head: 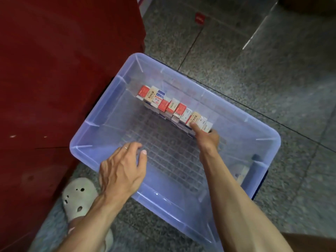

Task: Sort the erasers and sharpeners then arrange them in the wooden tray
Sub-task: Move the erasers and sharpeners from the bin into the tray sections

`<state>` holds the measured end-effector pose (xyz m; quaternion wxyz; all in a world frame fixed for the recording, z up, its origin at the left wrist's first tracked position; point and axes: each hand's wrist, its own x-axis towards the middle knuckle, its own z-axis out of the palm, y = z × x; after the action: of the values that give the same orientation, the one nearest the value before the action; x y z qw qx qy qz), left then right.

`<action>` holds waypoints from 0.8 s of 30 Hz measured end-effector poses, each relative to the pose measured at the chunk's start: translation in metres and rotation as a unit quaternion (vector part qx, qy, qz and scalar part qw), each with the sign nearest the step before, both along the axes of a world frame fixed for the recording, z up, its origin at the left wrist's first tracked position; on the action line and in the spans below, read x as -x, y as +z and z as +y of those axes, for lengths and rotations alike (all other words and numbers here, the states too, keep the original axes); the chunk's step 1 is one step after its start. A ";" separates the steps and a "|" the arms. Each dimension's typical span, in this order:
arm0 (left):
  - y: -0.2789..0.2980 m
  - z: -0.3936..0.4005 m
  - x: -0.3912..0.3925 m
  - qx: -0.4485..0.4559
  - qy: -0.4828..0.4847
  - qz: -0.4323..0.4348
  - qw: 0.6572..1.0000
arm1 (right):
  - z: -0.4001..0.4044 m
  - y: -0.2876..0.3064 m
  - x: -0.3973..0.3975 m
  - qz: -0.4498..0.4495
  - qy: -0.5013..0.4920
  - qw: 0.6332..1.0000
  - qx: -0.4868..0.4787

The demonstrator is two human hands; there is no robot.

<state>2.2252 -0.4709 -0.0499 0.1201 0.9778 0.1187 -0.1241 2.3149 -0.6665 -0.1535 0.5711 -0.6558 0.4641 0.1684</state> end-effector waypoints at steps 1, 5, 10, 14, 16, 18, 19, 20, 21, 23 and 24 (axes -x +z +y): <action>0.001 -0.001 0.000 -0.001 0.004 0.005 1.000 | 0.000 0.000 0.000 0.000 -0.011 1.000 -0.005; 0.000 -0.001 0.000 0.001 0.011 0.009 1.000 | 0.000 -0.004 -0.004 0.009 -0.043 0.998 -0.043; 0.000 -0.003 0.000 0.000 0.017 -0.004 1.000 | 0.002 -0.015 -0.013 0.012 -0.055 0.997 -0.058; -0.001 -0.003 0.000 0.000 0.022 -0.007 1.000 | 0.005 -0.003 -0.013 0.005 -0.025 0.999 -0.047; -0.001 -0.003 0.000 0.002 0.022 -0.012 1.000 | 0.004 -0.002 -0.011 0.000 -0.030 0.999 -0.045; 0.000 -0.004 0.000 0.003 0.020 -0.015 1.000 | 0.002 0.000 -0.009 -0.012 -0.044 0.997 -0.059; 0.001 -0.004 0.000 0.002 0.019 -0.014 1.000 | 0.000 0.001 -0.008 -0.020 -0.055 0.996 -0.069; 0.001 -0.004 0.000 0.001 0.020 -0.012 1.000 | -0.003 0.002 -0.008 -0.025 -0.071 0.994 -0.081; 0.001 -0.004 -0.001 0.001 0.022 -0.008 1.000 | -0.005 0.005 -0.007 -0.031 -0.089 0.991 -0.095; 0.002 -0.005 -0.001 0.002 0.024 -0.007 1.000 | -0.008 0.013 -0.004 -0.041 -0.106 0.988 -0.104; 0.003 -0.005 0.000 0.002 0.024 -0.007 1.000 | -0.007 0.020 -0.003 -0.046 -0.106 0.987 -0.110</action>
<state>2.2257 -0.4756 -0.0469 0.1263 0.9752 0.1412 -0.1147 2.3182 -0.6739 -0.1335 0.6752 -0.5436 0.4825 0.1263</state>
